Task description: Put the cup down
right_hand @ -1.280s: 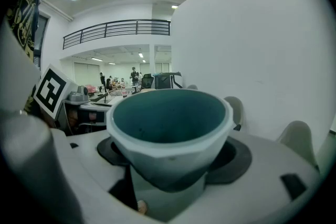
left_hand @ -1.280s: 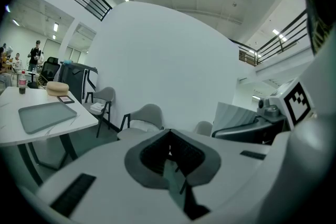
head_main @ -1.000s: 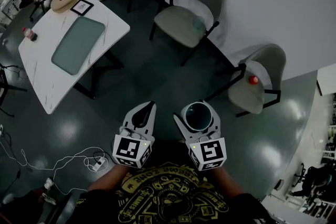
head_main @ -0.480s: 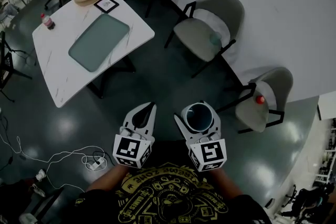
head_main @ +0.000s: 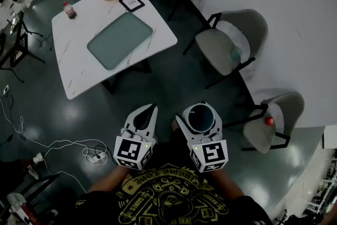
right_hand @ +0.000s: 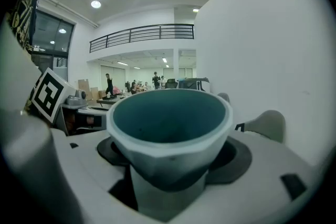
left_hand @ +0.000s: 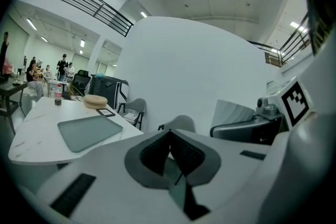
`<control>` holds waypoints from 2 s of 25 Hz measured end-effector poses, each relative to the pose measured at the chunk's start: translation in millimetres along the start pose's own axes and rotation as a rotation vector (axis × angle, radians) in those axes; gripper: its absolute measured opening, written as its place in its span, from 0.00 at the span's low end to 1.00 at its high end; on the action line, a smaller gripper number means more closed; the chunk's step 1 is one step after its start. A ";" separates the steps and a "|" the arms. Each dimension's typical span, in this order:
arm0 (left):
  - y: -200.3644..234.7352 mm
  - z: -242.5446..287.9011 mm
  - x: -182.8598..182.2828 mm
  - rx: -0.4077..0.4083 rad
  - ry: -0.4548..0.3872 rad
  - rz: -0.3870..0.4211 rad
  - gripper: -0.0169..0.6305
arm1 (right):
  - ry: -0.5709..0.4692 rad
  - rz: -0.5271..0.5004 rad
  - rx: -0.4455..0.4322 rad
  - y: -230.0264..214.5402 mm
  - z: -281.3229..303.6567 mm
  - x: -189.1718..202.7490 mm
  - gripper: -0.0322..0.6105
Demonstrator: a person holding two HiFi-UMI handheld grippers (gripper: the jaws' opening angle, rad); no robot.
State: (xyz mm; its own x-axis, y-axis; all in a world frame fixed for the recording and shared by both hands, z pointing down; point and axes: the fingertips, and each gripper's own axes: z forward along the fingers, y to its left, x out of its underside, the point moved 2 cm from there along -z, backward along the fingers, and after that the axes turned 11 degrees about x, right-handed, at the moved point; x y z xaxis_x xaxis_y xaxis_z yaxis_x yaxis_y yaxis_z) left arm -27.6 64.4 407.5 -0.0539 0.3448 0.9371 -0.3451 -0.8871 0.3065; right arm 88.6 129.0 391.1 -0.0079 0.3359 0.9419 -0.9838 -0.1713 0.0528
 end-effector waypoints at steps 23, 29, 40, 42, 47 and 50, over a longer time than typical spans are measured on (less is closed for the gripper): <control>7.6 84.8 -27.9 -0.306 -0.064 -0.007 0.04 | -0.069 -0.084 -0.321 -71.8 86.6 -25.9 0.64; -2.6 91.7 -20.5 -0.394 -0.063 -0.021 0.04 | -0.077 -0.108 -0.397 -84.7 87.3 -23.7 0.64; -13.9 83.8 -15.1 -0.490 -0.059 -0.031 0.04 | -0.055 -0.117 -0.482 -87.5 87.4 -12.4 0.64; -11.5 83.4 -13.4 -0.493 -0.058 -0.031 0.04 | -0.051 -0.122 -0.487 -84.9 90.0 -9.8 0.64; 2.1 81.9 -12.7 -0.490 -0.056 -0.036 0.04 | -0.040 -0.133 -0.477 -78.9 99.6 -12.9 0.64; 12.4 83.4 -16.7 -0.483 -0.059 -0.035 0.04 | -0.031 -0.131 -0.465 -75.9 109.5 -13.0 0.64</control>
State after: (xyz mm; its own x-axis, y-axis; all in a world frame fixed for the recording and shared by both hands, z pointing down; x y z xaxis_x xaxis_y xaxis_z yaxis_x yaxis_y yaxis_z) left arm 47.1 22.1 409.6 0.0137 0.3420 0.9396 -0.7422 -0.6262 0.2387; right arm 182.9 36.2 411.2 0.1201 0.2975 0.9471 -0.9520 0.3052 0.0249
